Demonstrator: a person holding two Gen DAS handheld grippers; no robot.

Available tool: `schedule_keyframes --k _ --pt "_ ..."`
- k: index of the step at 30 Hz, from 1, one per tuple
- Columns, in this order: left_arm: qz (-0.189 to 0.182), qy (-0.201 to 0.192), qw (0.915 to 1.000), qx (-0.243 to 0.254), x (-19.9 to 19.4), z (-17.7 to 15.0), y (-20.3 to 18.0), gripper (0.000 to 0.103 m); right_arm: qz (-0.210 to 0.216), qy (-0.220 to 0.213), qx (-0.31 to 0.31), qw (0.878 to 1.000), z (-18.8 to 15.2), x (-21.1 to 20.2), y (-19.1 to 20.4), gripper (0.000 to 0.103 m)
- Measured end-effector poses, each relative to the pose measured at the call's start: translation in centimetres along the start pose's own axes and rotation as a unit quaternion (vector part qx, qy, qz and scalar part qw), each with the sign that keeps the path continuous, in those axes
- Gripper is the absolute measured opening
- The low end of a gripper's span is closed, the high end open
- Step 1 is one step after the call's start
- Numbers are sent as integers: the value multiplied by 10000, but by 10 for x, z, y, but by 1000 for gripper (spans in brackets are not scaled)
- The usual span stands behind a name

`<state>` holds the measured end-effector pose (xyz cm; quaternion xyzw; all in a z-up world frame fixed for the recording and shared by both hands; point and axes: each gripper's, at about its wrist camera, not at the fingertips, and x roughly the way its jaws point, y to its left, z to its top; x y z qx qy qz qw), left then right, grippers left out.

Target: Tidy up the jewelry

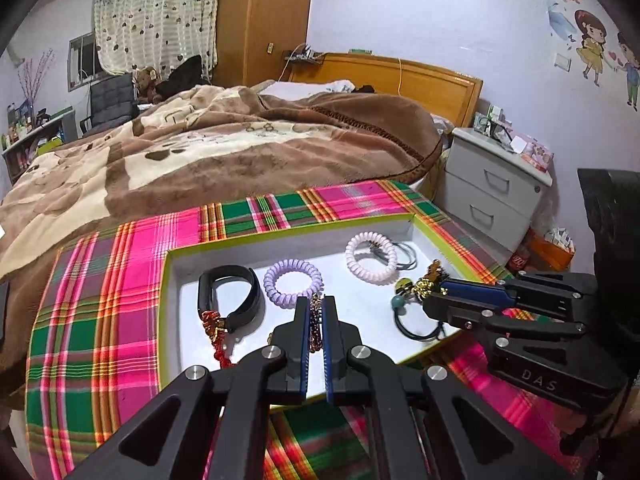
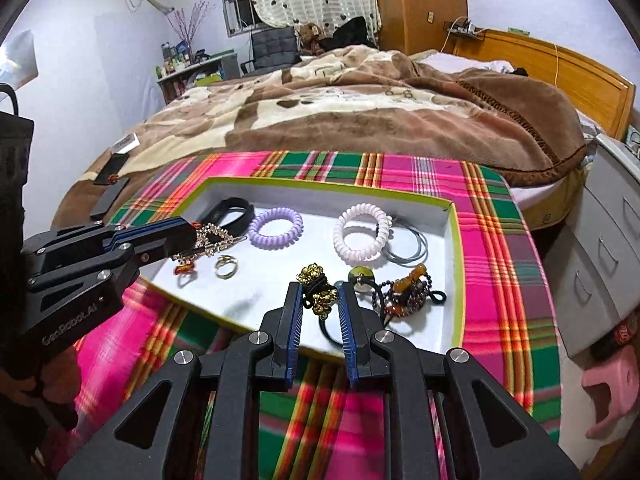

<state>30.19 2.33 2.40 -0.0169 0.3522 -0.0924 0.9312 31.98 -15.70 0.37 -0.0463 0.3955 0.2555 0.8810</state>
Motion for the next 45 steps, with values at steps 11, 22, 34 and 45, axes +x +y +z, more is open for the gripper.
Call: schedule_keyframes --k 11,22,34,45 --pt "-32 278 9996 -28 35 -5 9 5 16 303 24 9995 -1 35 -5 19" --pt "-63 331 9994 4 41 -4 8 5 11 359 34 9993 0 42 -5 19" --pt "-23 372 9993 -50 37 -7 9 6 -20 231 58 9997 -1 31 -6 34" --pt "74 261 9996 -124 12 -15 13 6 -6 50 78 10000 -6 3 0 34"
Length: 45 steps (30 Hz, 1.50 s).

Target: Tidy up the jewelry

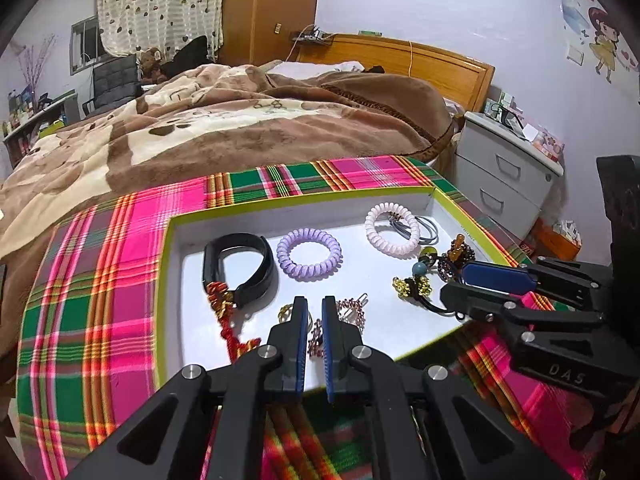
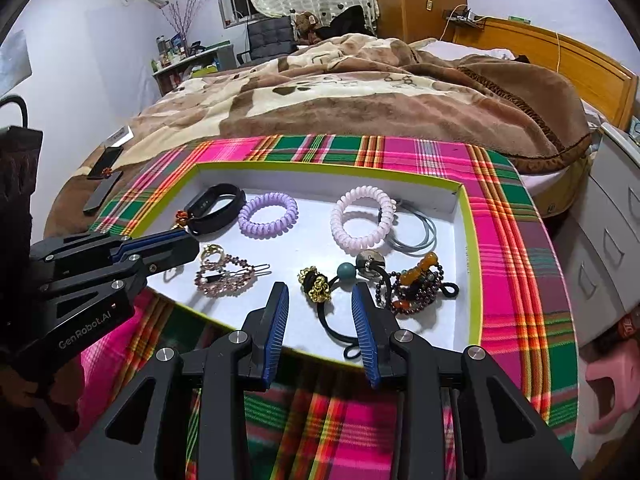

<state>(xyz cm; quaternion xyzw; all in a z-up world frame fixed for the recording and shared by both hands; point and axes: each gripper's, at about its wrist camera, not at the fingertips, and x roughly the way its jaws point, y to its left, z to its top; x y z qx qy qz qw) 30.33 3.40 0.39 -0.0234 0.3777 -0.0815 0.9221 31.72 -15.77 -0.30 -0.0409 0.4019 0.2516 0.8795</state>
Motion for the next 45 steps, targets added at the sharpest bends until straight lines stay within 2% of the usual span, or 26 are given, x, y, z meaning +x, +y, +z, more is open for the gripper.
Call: schedule_keyframes --k 12,19,26,37,45 --pt "228 -471 9985 -187 -74 -35 -12 6 -160 -520 -25 9985 -30 -67 21 36" --pt "475 -642 9963 -308 -114 -74 -23 6 -256 -752 -22 9968 -71 -104 41 37" --pt "674 -727 9946 -301 -143 -113 -37 6 -344 -803 4 9962 -113 -127 56 37" --pt "620 -897 9934 -362 -175 -155 -54 6 -501 -1059 81 9931 -157 -156 66 37" --pt "686 -913 9930 -306 -181 -171 -60 6 -559 -1086 114 9925 -169 -161 68 37"
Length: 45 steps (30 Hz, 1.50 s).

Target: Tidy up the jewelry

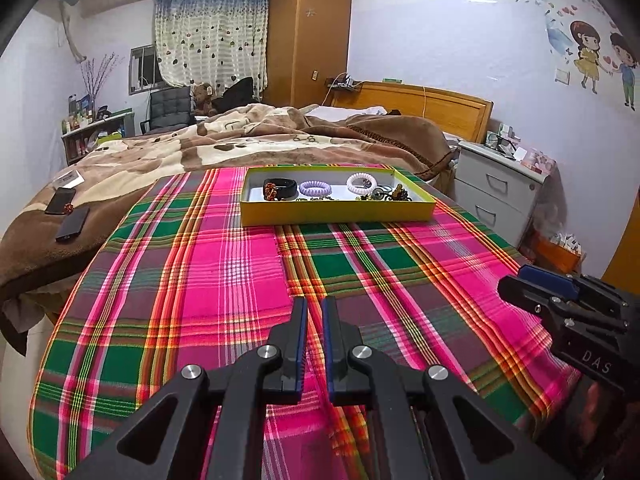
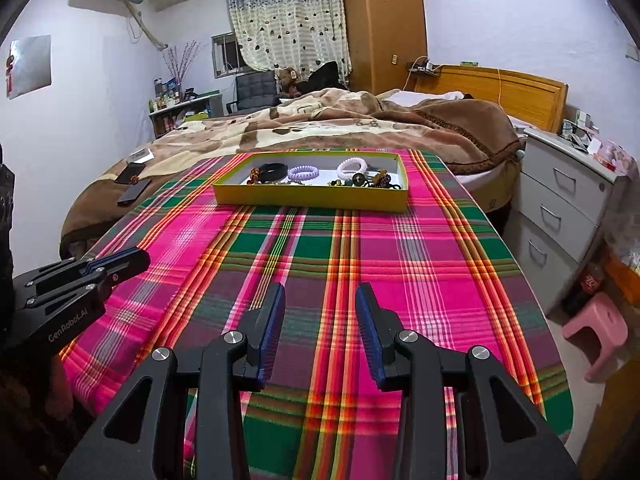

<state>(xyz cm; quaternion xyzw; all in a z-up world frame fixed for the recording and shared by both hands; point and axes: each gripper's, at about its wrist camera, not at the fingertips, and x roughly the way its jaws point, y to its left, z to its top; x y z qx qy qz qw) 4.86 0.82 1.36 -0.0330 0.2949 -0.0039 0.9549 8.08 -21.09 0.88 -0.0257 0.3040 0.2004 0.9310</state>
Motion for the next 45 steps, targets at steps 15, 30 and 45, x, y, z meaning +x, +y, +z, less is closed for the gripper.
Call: schedule_keyframes --k 15,30,45 --pt "19 -15 10000 0 -3 -1 0 6 -20 -92 -97 9999 2 -6 6 37" --pt "22 0 10000 14 -1 -1 2 6 0 -35 -75 10000 1 -5 5 37" --pt "83 4 9999 86 1 -2 -1 6 -11 -38 -62 10000 1 -5 5 37"
